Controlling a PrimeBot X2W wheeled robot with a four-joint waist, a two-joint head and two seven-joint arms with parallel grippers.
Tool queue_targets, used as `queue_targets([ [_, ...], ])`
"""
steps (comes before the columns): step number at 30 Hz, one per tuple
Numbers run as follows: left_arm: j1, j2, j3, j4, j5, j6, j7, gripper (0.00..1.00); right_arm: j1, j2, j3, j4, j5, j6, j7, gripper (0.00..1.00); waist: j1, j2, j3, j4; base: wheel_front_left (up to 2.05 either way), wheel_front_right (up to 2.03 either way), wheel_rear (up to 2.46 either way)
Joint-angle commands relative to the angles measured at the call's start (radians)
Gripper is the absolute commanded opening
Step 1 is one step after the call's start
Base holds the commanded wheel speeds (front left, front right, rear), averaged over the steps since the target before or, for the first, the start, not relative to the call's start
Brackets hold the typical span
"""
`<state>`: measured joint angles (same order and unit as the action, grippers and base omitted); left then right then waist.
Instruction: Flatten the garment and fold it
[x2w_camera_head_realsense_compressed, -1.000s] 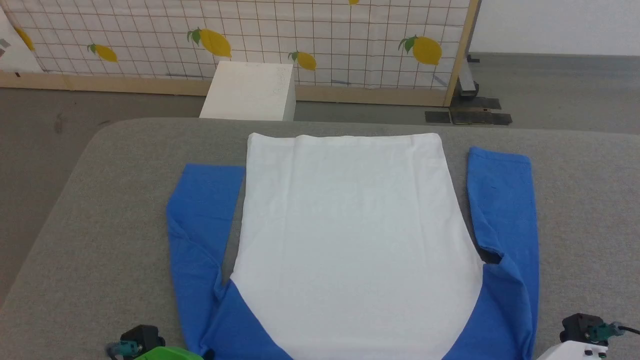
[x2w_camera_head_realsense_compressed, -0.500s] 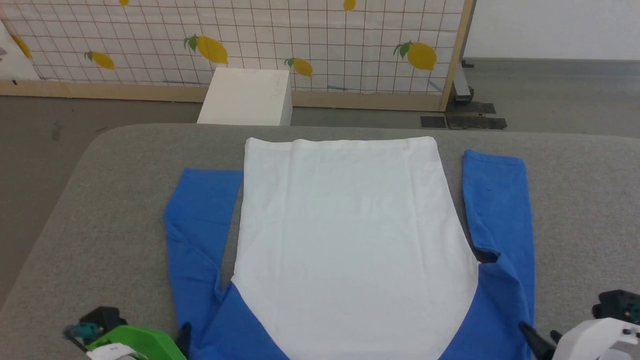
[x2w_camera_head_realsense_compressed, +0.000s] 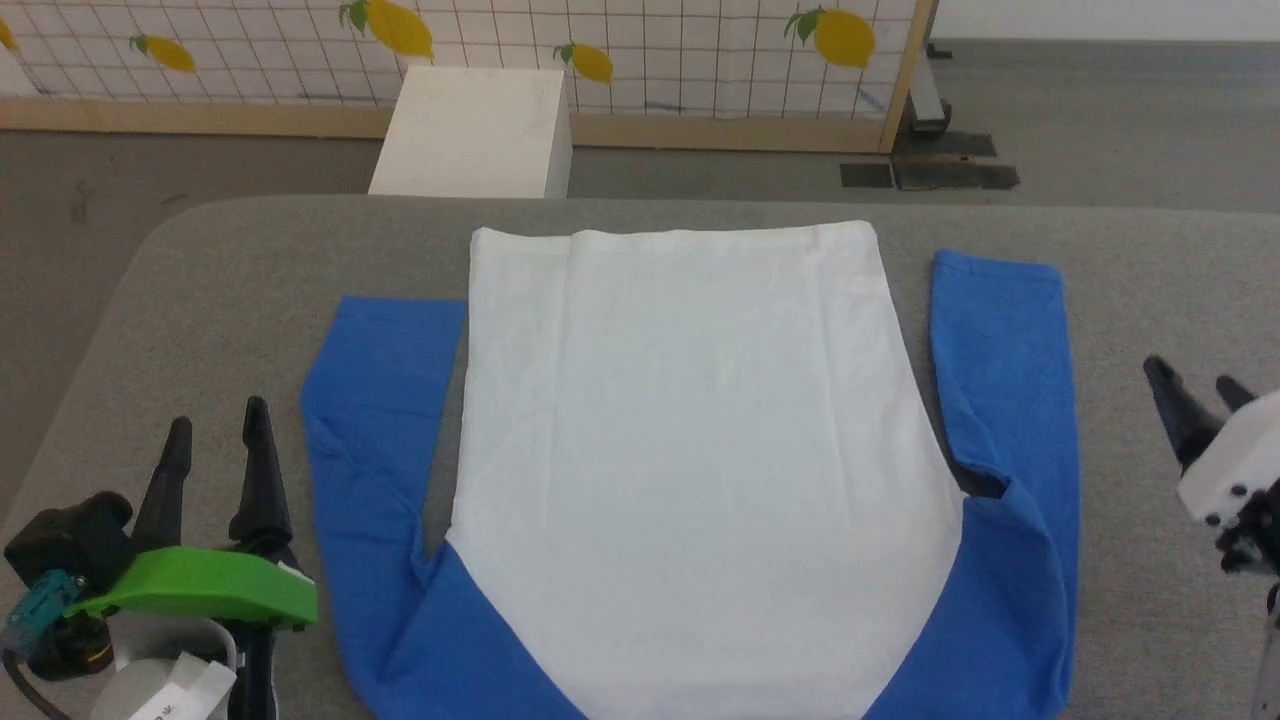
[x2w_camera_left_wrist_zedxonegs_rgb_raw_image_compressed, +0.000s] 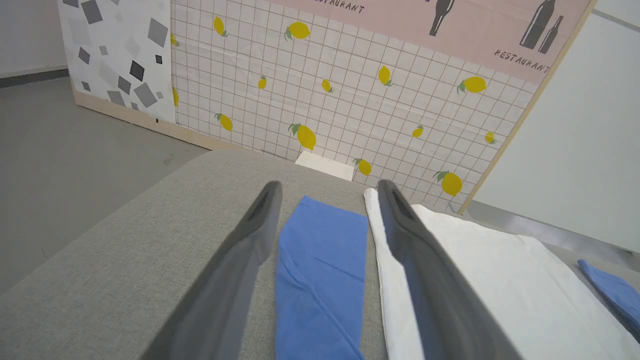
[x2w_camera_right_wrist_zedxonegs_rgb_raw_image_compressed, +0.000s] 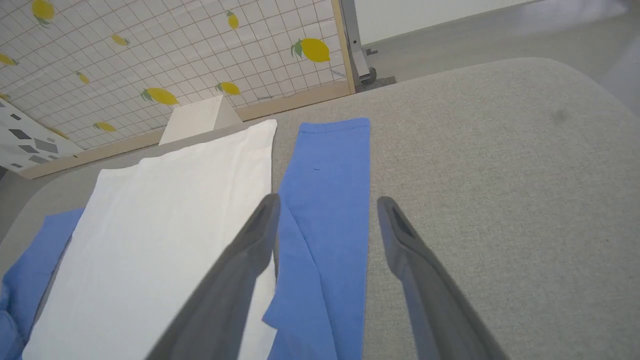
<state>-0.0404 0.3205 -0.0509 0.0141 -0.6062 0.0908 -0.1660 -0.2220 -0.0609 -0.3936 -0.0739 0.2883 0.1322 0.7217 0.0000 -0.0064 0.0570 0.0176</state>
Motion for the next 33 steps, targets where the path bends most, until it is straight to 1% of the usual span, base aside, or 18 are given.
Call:
queue_targets([
  [1,-0.030,0.004,-0.005,0.004,0.023,-0.015,-0.035,1.00,-0.060,-0.006,0.001,0.026,-0.025,-0.002,-0.002,1.00,0.0000,0.0064,0.065,0.008,0.00,0.00,0.00],
  [5,-0.079,-0.006,-0.005,-0.004,0.067,-0.043,-0.082,1.00,-0.219,-0.033,-0.001,0.107,-0.097,-0.002,-0.013,1.00,0.0000,0.0064,0.141,0.031,0.00,0.00,0.00],
  [11,-0.136,-0.036,0.008,-0.036,0.118,-0.068,-0.095,1.00,-0.436,-0.086,-0.018,0.261,-0.191,-0.002,-0.016,1.00,0.0000,0.0064,0.260,0.068,0.00,0.00,0.00],
  [18,-0.173,-0.103,0.048,-0.110,0.159,-0.093,-0.096,1.00,-0.624,-0.140,-0.042,0.411,-0.320,-0.002,0.064,1.00,0.0000,0.0064,0.405,0.097,0.00,0.00,0.00],
  [24,-0.190,-0.147,0.077,-0.148,0.190,-0.124,-0.096,1.00,-0.703,-0.178,-0.046,0.468,-0.417,-0.002,0.153,1.00,0.0000,0.0064,0.491,0.113,0.00,0.00,0.00],
  [30,-0.197,-0.176,0.103,-0.164,0.213,-0.150,-0.096,1.00,-0.726,-0.197,-0.041,0.474,-0.458,-0.002,0.212,1.00,0.0000,0.0064,0.540,0.118,0.00,0.00,0.00],
  [33,-0.198,-0.188,0.113,-0.162,0.218,-0.159,-0.096,1.00,-0.723,-0.188,-0.049,0.471,-0.464,-0.002,0.225,1.00,0.0000,0.0064,0.553,0.117,0.00,0.00,0.00],
])
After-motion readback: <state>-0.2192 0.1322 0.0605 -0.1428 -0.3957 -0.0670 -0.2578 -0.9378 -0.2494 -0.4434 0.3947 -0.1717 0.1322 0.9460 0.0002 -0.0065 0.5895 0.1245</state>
